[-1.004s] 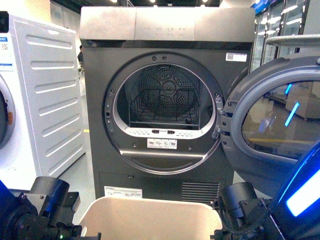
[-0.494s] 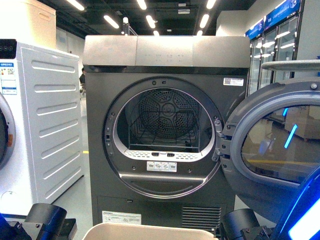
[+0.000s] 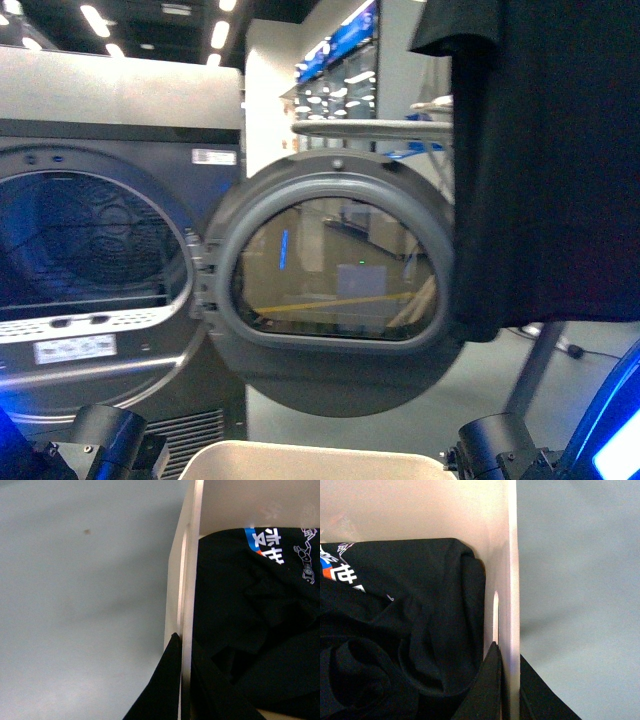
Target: Move hamper under clothes hanger
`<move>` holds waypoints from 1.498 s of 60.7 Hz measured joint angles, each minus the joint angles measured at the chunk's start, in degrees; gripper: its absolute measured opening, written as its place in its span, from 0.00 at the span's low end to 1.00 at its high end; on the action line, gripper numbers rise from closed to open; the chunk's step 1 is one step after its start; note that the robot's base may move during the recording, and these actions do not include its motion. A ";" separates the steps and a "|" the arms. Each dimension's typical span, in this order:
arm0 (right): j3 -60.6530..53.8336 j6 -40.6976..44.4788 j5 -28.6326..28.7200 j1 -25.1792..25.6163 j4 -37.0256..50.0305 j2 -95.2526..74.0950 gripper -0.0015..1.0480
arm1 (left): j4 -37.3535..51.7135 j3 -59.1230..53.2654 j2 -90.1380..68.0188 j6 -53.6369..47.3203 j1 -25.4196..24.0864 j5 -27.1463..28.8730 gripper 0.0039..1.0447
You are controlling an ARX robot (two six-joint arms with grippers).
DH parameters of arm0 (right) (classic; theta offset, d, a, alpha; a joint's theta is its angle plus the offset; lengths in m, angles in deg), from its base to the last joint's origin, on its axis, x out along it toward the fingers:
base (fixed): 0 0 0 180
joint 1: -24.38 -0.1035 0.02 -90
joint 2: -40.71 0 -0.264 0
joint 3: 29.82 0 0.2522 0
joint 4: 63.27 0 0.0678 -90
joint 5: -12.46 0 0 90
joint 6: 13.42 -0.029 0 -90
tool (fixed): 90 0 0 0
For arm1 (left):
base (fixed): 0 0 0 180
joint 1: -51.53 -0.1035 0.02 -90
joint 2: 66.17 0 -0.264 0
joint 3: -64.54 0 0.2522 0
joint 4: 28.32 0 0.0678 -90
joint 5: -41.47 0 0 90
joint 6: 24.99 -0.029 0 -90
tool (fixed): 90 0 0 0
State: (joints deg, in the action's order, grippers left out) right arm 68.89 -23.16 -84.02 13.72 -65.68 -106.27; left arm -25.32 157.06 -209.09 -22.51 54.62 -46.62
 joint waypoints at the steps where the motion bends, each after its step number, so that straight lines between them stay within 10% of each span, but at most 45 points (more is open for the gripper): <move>1: 0.00 0.02 0.07 0.04 0.00 0.02 0.03 | 0.00 0.00 0.00 0.02 0.04 0.00 0.04; 91: -0.44 0.02 -0.63 1.16 -0.07 0.33 0.03 | 0.00 0.11 0.37 0.02 1.18 -0.77 0.04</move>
State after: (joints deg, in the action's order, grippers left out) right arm 68.45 -23.14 -84.66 14.88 -65.75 -105.94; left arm -25.32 157.17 -208.71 -22.49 55.80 -47.38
